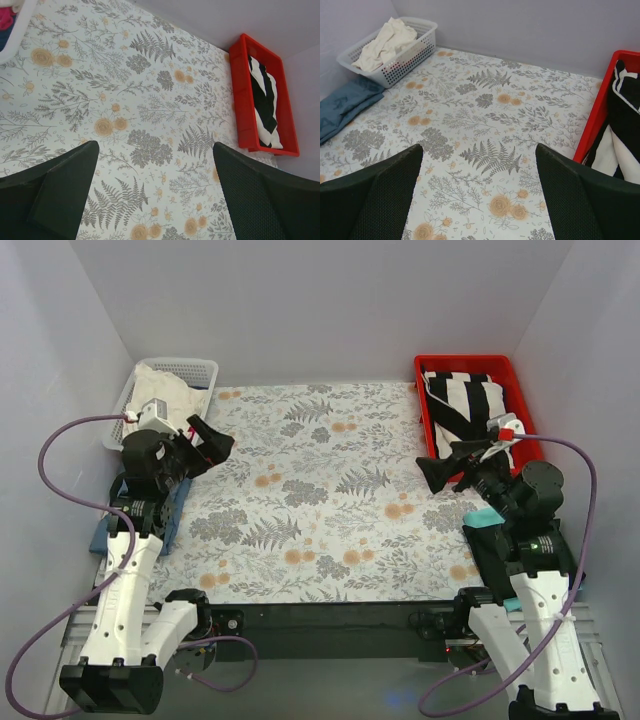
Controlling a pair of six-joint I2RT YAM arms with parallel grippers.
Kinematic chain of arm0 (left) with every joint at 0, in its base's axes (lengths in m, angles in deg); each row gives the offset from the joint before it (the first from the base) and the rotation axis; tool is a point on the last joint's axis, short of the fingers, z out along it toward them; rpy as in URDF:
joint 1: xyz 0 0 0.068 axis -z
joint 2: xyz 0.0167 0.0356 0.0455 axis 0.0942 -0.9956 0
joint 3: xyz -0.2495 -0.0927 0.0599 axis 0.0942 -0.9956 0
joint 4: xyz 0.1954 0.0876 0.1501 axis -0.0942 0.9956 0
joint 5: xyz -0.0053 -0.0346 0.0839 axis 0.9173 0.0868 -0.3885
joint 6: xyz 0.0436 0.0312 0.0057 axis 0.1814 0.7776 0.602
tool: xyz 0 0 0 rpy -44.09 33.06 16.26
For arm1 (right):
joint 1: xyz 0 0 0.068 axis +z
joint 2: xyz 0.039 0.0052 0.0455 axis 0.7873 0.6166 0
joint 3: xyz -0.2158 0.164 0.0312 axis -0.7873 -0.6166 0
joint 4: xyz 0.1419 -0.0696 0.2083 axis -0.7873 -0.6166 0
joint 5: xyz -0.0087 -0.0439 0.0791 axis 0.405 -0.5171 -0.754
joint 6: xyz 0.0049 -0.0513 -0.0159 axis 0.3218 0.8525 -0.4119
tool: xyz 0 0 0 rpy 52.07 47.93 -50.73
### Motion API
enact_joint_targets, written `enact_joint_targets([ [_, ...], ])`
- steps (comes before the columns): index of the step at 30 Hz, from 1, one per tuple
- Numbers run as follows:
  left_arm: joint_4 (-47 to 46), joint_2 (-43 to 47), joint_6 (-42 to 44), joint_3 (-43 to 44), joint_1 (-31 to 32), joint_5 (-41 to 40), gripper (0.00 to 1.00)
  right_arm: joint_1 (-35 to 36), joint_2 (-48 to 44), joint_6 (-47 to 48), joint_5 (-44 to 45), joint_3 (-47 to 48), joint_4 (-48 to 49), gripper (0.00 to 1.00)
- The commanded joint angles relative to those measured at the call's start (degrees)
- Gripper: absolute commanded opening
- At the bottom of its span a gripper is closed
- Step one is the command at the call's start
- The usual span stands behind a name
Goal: Fold and stack the t-shirts
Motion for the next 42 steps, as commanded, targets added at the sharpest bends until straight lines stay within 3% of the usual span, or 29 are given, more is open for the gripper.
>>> enact_joint_targets([
  [1,-0.3,3.0,1.2,0.3,0.1,-2.0,0.97,0.0,-2.2,-0.6,1.6,-0.4,3.7,0.99],
  [8,2.1,-3.8,-2.2,3.0,0.1,-7.4,0.97,0.0,2.0,0.3,-1.1,1.4,1.3,0.99],
  [13,-1.4,-15.6,-2.4,9.5,0.1,-19.2,0.97,0.1,4.1,-1.6,4.5,-0.3,1.6,0.98],
  [15,-3.0,-19.6,-2.3,14.2,-0.2,-20.9,0.78,0.2,5.5,-2.4,7.5,-0.9,1.9,0.98],
  [18,-4.2,-28.5,-2.8,19.0,-0.6,-21.8,0.61,0.4,8.7,-2.6,9.0,-1.5,2.4,0.98],
  [19,-4.6,-31.9,-3.7,21.1,-0.8,-23.0,0.6,0.4,9.9,-2.5,9.7,-1.3,2.6,0.98],
  [27,-7.1,-48.7,-9.2,29.9,-8.1,-25.3,0.64,1.5,18.5,-2.3,10.6,-1.8,8.2,0.98],
  [30,-7.5,-54.4,-10.7,33.7,-10.7,-25.1,0.7,2.5,22.0,-3.0,9.5,-2.7,12.1,0.98],
  [42,-6.9,-73.7,-5.4,49.3,-15.4,-23.3,0.75,8.6,31.2,-3.8,12.8,-4.5,16.8,0.98],
])
